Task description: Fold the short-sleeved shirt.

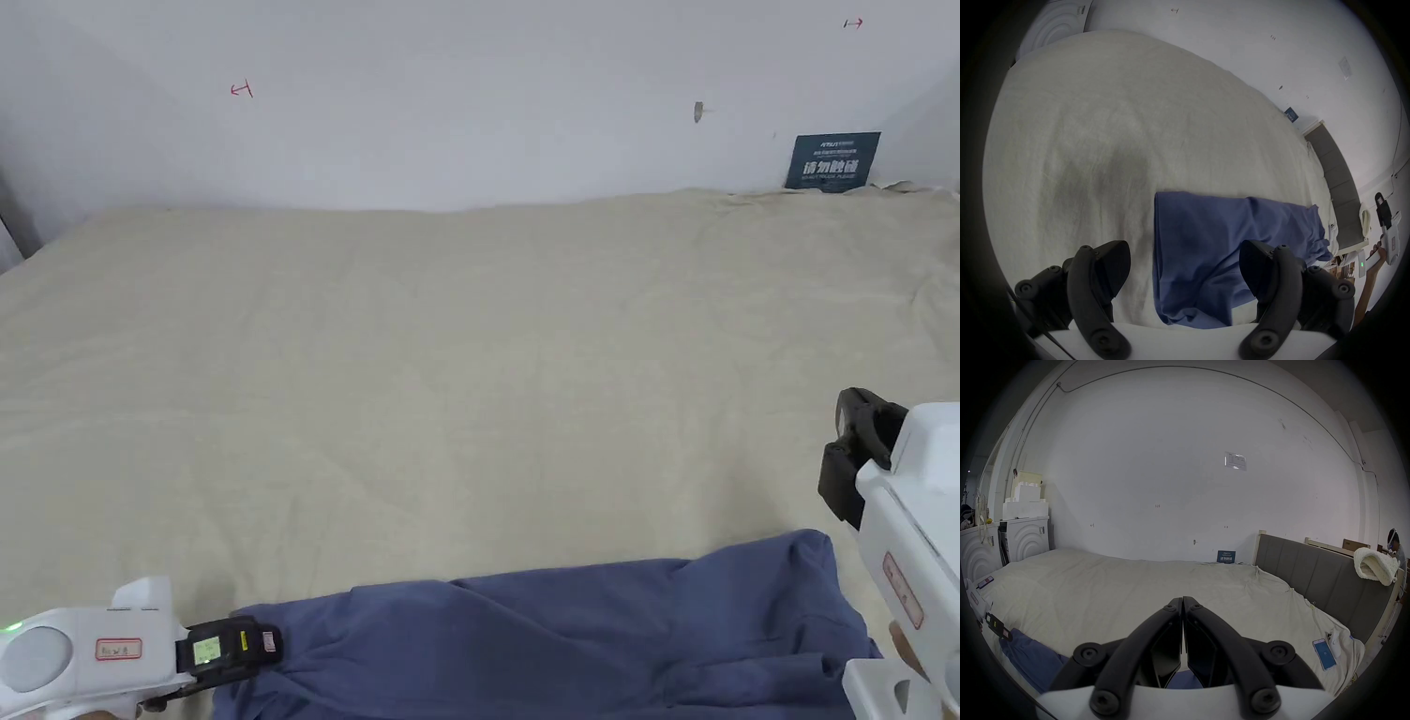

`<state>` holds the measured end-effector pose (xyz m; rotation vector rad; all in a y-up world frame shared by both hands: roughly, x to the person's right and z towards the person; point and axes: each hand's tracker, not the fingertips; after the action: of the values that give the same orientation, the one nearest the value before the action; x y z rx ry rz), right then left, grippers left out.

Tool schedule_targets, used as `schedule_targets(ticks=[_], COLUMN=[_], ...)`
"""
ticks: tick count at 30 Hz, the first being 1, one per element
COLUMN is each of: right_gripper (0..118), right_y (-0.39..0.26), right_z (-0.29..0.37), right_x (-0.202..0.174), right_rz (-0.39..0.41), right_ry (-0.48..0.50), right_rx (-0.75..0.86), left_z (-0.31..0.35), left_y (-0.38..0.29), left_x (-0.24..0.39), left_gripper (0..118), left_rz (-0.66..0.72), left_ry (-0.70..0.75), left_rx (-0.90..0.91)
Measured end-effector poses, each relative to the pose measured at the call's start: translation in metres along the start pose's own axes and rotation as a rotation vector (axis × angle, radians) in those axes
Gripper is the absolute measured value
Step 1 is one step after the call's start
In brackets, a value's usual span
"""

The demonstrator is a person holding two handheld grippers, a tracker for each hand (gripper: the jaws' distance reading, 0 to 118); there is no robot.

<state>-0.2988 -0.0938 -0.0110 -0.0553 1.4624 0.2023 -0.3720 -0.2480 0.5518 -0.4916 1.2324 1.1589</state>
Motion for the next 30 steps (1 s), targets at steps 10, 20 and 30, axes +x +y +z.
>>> schedule_targets(ticks=[10, 20, 30], right_gripper=[1, 1, 1], right_y=[-0.007, -0.009, 0.000], right_z=[-0.002, -0.001, 0.000], right_x=[0.002, 0.008, 0.015], right_rz=[-0.022, -0.037, -0.039], right_ry=[0.000, 0.001, -0.014], right_rx=[-0.018, -0.031, -0.014], left_z=[-0.013, 0.002, 0.075], left_y=[-0.005, -0.006, 0.021], left_x=[0.016, 0.049, 0.045], left_gripper=[60, 5, 3], left_rz=[-0.113, -0.219, -0.189], left_ry=[0.085, 0.092, 0.087], left_rx=[-0.028, 0.004, 0.059])
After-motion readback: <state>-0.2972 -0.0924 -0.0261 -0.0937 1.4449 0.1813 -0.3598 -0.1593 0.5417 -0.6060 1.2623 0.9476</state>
